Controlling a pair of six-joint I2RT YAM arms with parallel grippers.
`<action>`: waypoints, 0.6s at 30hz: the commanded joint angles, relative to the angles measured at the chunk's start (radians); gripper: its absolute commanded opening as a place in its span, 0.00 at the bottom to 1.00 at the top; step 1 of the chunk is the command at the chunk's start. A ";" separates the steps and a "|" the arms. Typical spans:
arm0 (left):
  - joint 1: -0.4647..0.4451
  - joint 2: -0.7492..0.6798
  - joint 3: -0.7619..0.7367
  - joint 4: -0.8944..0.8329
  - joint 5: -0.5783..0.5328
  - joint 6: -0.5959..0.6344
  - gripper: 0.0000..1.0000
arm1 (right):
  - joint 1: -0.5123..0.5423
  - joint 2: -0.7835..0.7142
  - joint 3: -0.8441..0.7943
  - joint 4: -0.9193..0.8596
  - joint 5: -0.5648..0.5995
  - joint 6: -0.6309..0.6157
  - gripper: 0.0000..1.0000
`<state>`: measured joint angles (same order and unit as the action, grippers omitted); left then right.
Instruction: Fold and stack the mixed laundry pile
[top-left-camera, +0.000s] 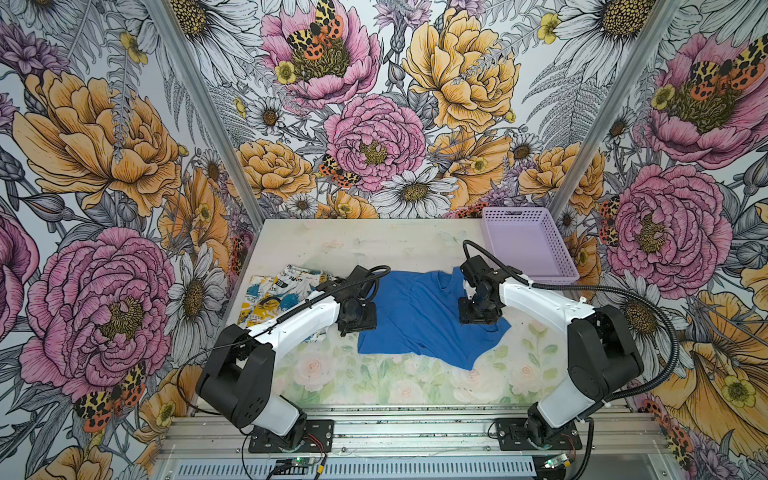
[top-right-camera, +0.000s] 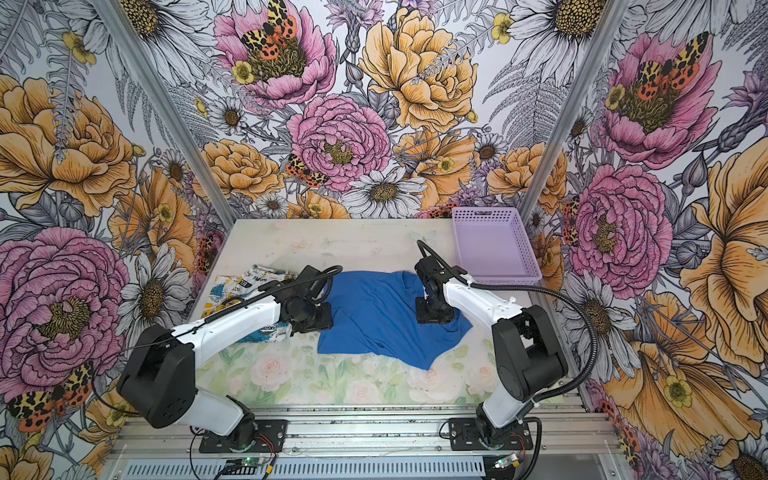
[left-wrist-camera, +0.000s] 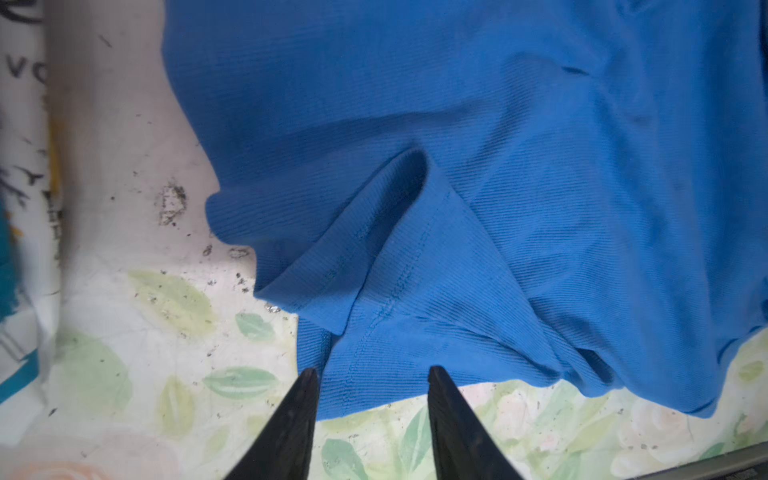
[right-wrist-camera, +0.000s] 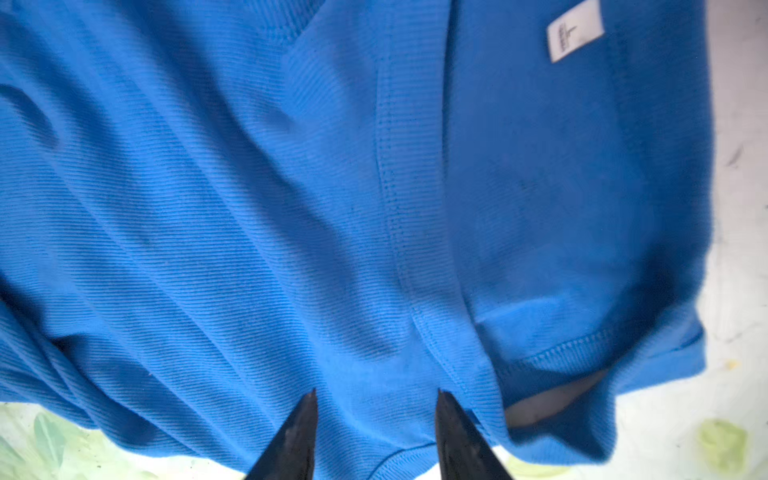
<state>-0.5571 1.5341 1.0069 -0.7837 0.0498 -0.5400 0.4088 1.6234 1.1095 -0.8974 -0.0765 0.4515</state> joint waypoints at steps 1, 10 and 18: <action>-0.006 0.046 0.037 0.074 0.028 0.075 0.43 | -0.003 -0.015 -0.002 0.020 -0.014 0.014 0.48; 0.012 0.147 0.052 0.087 0.042 0.119 0.40 | -0.002 -0.047 -0.025 0.018 -0.014 0.031 0.48; 0.016 0.113 -0.009 0.087 0.077 0.094 0.38 | -0.008 -0.063 -0.033 0.016 -0.012 0.040 0.48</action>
<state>-0.5495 1.6764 1.0260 -0.7116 0.0910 -0.4454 0.4061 1.5936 1.0805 -0.8925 -0.0841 0.4782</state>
